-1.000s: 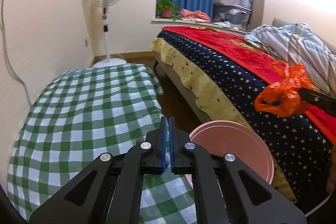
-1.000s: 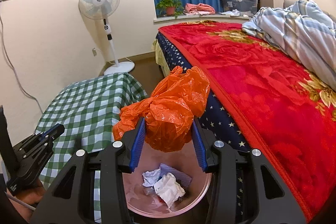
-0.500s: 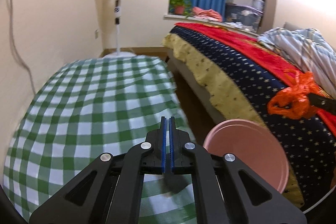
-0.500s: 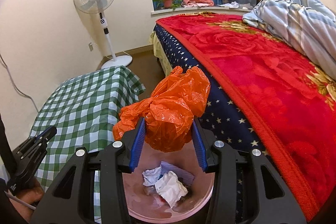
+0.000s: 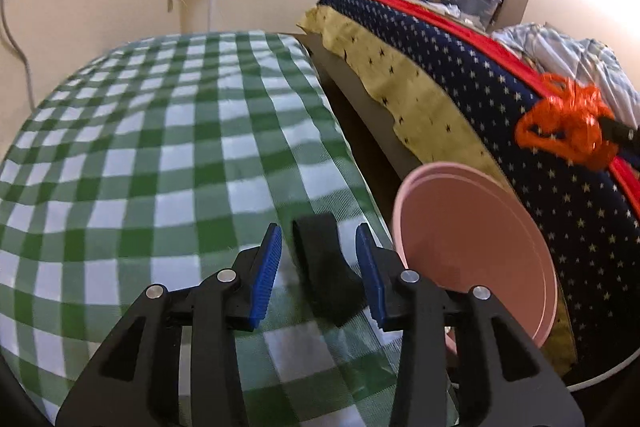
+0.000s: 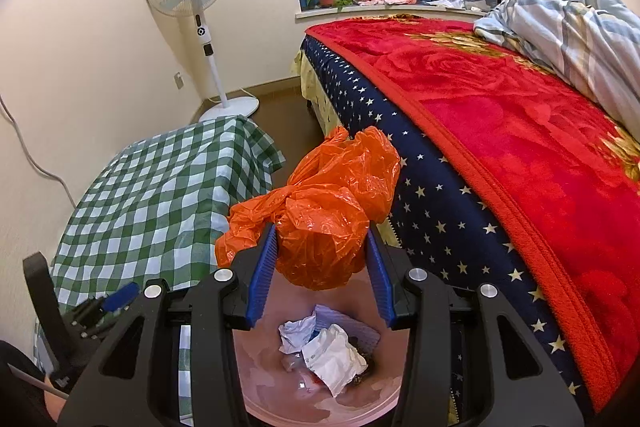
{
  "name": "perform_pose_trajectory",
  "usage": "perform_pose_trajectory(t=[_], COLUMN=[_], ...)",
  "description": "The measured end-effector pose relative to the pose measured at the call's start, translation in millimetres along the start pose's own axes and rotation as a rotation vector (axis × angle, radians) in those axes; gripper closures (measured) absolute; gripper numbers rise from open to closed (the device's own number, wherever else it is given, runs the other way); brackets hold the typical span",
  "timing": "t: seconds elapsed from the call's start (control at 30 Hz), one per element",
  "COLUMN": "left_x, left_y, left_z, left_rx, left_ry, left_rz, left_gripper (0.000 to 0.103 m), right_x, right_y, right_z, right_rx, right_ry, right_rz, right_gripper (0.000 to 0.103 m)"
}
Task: Collect trash
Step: 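Carry the orange bag in the right tool while the left tool carries the black pad to the bin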
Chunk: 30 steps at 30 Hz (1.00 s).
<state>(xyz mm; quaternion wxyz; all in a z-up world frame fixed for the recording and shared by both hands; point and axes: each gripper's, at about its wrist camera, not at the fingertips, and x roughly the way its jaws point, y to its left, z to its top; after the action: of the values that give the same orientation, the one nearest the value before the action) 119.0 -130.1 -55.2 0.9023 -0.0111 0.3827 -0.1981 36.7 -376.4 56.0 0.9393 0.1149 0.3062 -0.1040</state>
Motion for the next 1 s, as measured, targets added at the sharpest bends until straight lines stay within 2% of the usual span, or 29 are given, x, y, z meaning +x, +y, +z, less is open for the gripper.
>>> perform_pose_trajectory(t=[0.1, 0.13, 0.23, 0.3, 0.43, 0.73, 1.0], left_x=[6, 8, 11, 10, 6, -3, -20], left_y=[-6, -5, -4, -5, -4, -5, -11], left_z=[-2, -3, -4, -4, 0, 5, 14], left_rx=[0.020, 0.021, 0.013, 0.020, 0.018, 0.026, 0.030], left_ry=[0.031, 0.041, 0.060, 0.057, 0.042, 0.007, -0.073], left_rz=[0.006, 0.007, 0.010, 0.019, 0.022, 0.026, -0.013], left_gripper=[0.068, 0.074, 0.084, 0.098, 0.101, 0.102, 0.102], right_x=[1, 1, 3, 3, 3, 0, -2], right_y=[-1, -1, 0, 1, 1, -2, -2], right_z=[0, 0, 0, 0, -1, -2, -2], right_rx=[0.004, 0.004, -0.004, -0.006, -0.006, -0.004, -0.018], right_ry=[0.005, 0.008, 0.014, 0.016, 0.016, 0.014, 0.014], right_rz=[-0.001, -0.001, -0.001, -0.002, -0.006, -0.017, -0.032], right_gripper=[0.059, 0.059, 0.059, 0.059, 0.059, 0.059, 0.059])
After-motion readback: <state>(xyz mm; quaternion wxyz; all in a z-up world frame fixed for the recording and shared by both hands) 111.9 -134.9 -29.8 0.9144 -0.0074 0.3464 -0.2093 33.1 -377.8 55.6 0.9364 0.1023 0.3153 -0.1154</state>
